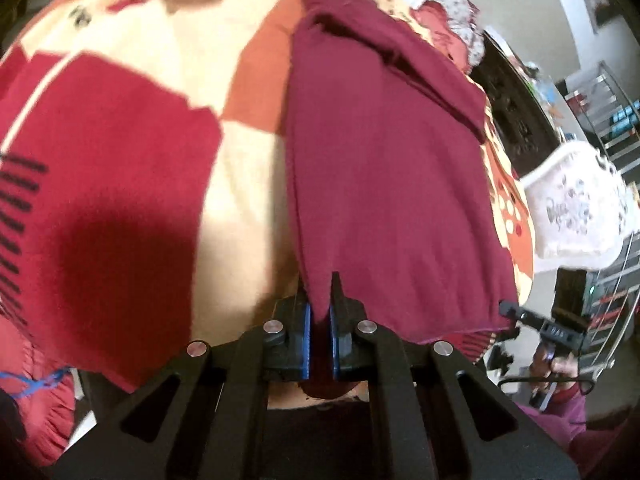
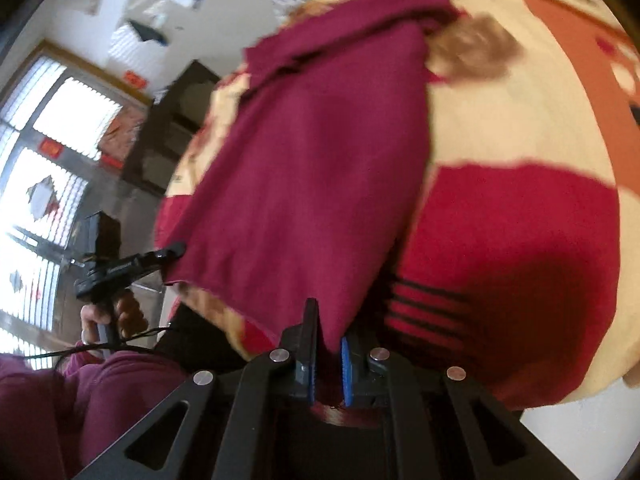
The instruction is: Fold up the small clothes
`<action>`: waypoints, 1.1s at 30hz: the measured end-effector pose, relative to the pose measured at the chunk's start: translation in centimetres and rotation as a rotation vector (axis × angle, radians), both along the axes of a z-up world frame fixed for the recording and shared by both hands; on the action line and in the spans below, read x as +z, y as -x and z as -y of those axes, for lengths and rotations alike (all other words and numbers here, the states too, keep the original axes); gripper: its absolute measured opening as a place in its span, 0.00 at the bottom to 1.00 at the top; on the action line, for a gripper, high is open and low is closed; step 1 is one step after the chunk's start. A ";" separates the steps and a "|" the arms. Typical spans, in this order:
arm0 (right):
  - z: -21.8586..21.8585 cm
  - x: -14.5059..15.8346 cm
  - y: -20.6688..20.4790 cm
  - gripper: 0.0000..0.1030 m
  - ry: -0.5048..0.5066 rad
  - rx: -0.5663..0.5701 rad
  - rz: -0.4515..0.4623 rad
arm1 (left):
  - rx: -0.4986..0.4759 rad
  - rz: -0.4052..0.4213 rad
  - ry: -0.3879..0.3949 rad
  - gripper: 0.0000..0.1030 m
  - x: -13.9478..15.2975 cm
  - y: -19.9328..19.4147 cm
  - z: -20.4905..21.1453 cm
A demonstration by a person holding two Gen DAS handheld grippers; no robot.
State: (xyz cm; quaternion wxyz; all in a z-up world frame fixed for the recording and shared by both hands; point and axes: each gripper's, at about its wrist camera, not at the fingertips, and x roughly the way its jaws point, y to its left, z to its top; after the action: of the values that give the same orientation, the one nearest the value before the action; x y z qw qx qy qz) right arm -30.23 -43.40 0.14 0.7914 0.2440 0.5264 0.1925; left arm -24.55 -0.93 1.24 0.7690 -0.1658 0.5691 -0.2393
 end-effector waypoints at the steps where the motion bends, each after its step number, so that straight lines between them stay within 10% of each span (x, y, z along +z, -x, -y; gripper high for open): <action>1: 0.3 -0.1 0.0 0.08 -0.032 -0.007 -0.006 | -0.003 0.001 -0.002 0.05 0.0 0.0 0.0; 7: -0.2 -0.4 0.0 0.25 -0.069 -0.004 -0.007 | -0.020 -0.009 -0.061 0.07 0.1 -0.3 1.6; 21: -0.9 1.0 -0.9 0.23 -0.087 0.091 0.054 | -0.035 0.012 -0.165 0.26 0.2 -0.2 4.2; 23: -0.9 1.9 -1.5 0.20 -0.121 0.073 0.098 | -0.064 -0.016 -0.136 0.06 0.3 -0.6 4.1; 33: 2.6 6.4 -7.3 0.19 -0.262 -0.017 0.272 | -0.051 0.085 0.022 0.06 6.5 -6.1 3.8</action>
State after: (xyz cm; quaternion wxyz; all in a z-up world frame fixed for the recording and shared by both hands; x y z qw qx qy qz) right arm -22.89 -46.01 6.57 0.8183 0.3210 0.3829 0.2841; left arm -18.42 -4.69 7.70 0.7844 -0.1493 0.5372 -0.2718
